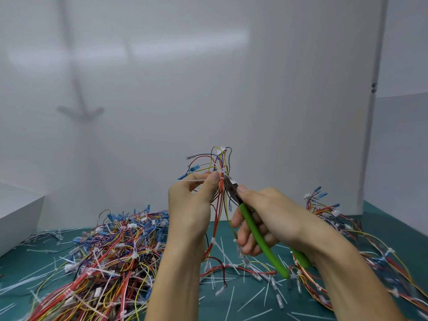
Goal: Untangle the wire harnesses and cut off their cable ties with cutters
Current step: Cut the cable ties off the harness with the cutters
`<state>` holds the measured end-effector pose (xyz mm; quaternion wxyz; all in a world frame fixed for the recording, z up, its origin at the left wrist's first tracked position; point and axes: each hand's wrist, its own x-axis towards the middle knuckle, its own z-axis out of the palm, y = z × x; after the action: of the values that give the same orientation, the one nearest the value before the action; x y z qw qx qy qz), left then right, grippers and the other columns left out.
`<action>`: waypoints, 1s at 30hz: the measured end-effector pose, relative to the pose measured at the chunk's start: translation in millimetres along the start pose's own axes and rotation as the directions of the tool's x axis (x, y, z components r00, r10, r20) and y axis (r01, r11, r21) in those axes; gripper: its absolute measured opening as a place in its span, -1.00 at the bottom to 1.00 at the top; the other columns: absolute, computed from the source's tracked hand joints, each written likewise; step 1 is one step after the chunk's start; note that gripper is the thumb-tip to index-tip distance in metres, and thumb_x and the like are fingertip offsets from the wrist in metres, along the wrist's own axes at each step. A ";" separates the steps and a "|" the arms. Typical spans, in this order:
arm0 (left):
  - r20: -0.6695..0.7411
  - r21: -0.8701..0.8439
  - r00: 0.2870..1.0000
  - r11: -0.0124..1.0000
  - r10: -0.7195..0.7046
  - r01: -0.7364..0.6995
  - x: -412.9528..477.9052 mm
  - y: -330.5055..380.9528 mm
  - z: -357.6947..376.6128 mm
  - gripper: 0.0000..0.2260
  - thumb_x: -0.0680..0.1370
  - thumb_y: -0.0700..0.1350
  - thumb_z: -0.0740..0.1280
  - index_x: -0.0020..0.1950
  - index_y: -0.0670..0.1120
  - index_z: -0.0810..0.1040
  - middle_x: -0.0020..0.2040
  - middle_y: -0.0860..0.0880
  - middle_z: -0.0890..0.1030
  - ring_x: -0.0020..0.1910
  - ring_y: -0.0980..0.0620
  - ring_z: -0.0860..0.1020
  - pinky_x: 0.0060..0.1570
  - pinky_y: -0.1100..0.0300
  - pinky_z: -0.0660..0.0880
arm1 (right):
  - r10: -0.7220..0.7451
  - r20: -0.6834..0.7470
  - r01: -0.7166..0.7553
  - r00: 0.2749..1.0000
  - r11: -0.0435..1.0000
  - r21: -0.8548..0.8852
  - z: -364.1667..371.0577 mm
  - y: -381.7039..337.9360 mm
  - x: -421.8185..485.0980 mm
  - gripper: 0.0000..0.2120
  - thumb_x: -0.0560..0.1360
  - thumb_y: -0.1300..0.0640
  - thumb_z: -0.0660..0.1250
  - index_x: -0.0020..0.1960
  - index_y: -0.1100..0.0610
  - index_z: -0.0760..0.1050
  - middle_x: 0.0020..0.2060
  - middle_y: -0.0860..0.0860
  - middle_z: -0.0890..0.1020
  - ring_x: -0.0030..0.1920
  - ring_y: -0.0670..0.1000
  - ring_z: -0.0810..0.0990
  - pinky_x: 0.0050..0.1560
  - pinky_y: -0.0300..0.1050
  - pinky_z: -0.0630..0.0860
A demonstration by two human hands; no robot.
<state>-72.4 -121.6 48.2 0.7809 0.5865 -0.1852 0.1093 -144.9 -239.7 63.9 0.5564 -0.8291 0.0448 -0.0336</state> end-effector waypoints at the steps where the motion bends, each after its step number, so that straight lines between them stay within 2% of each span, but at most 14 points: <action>1: -0.009 -0.006 1.000 1.000 0.000 0.000 0.2 0.1 0.1 -0.91 0.55 -0.16 0.41 -0.07 -0.16 0.67 -0.09 -0.11 0.71 -0.21 0.21 0.64 -0.33 0.52 0.45 | 0.010 0.013 -0.010 1.000 1.000 -0.005 -0.2 0.0 -0.4 -0.40 0.68 -0.16 -0.04 -0.14 0.26 0.53 -0.44 0.15 0.63 -0.42 0.10 0.64 -0.27 -0.04 0.63; 6: -0.010 -0.019 1.000 1.000 0.006 -0.006 -0.4 1.0 0.7 -0.92 0.55 -0.16 0.40 -0.09 -0.14 0.67 -0.12 -0.09 0.71 -0.21 0.22 0.64 -0.34 0.51 0.44 | 0.014 0.015 -0.014 1.000 1.000 -0.004 1.1 -0.5 -0.8 -0.41 0.68 -0.15 -0.05 -0.14 0.25 0.52 -0.43 0.15 0.64 -0.42 0.09 0.64 -0.27 -0.08 0.61; 17: -0.001 -0.015 1.000 1.000 -0.001 0.001 -0.6 1.7 0.2 -0.90 0.55 -0.17 0.40 -0.15 -0.12 0.66 -0.18 -0.05 0.70 -0.26 0.25 0.63 -0.35 0.51 0.44 | -0.006 -0.010 0.005 1.000 1.000 -0.027 2.0 -0.7 -0.3 -0.41 0.67 -0.17 -0.05 -0.14 0.23 0.53 -0.38 0.13 0.66 -0.35 0.09 0.67 -0.03 0.09 0.64; 20: 0.009 -0.012 1.000 1.000 -0.007 0.007 -0.7 1.6 0.4 -0.91 0.55 -0.17 0.41 -0.12 -0.15 0.67 -0.18 -0.04 0.70 -0.27 0.27 0.62 -0.35 0.52 0.44 | -0.013 -0.028 0.014 1.000 1.000 0.003 1.8 0.4 0.1 -0.41 0.68 -0.16 -0.04 -0.14 0.25 0.53 -0.43 0.13 0.62 -0.39 0.10 0.64 -0.07 0.12 0.65; 23: 0.012 -0.010 1.000 1.000 -0.012 0.012 -0.4 0.8 0.4 -0.92 0.54 -0.16 0.41 -0.12 -0.13 0.67 -0.19 -0.02 0.70 -0.27 0.28 0.62 -0.35 0.52 0.43 | -0.019 -0.045 0.020 0.999 1.000 0.019 1.4 0.4 0.0 -0.42 0.68 -0.16 -0.01 -0.17 0.25 0.52 -0.48 0.10 0.57 -0.46 0.07 0.58 -0.25 0.00 0.64; 25: 0.008 -0.009 1.000 1.000 -0.014 0.014 -0.4 0.9 0.8 -0.93 0.54 -0.16 0.42 -0.12 -0.13 0.67 -0.18 -0.03 0.70 -0.27 0.27 0.62 -0.36 0.52 0.43 | -0.019 -0.051 0.019 0.999 1.000 0.012 1.1 0.5 -0.2 -0.43 0.67 -0.16 0.01 -0.19 0.24 0.52 -0.50 0.08 0.54 -0.49 0.06 0.53 -0.29 -0.03 0.59; 27: -0.003 -0.020 1.000 1.000 -0.015 0.015 -0.2 0.9 0.9 -0.93 0.54 -0.17 0.42 -0.11 -0.15 0.67 -0.15 -0.07 0.70 -0.26 0.26 0.62 -0.35 0.52 0.44 | -0.021 -0.057 0.021 0.998 1.000 -0.001 0.9 0.8 0.4 -0.44 0.66 -0.17 0.04 -0.19 0.24 0.52 -0.50 0.07 0.53 -0.49 0.06 0.51 -0.28 -0.01 0.58; 30: -0.012 -0.017 1.000 1.000 -0.011 0.010 -0.2 1.0 1.2 -0.93 0.54 -0.18 0.42 -0.11 -0.15 0.67 -0.09 -0.10 0.70 -0.18 0.18 0.64 -0.35 0.52 0.44 | -0.031 -0.069 0.029 0.997 0.999 -0.035 3.1 1.9 2.7 -0.45 0.65 -0.18 0.05 -0.18 0.23 0.54 -0.48 0.09 0.56 -0.45 0.08 0.54 -0.13 0.14 0.62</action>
<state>-73.1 -122.5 49.3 0.7876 0.5801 -0.1782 0.1073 -141.9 -237.9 61.0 0.5399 -0.8372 0.0520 -0.0699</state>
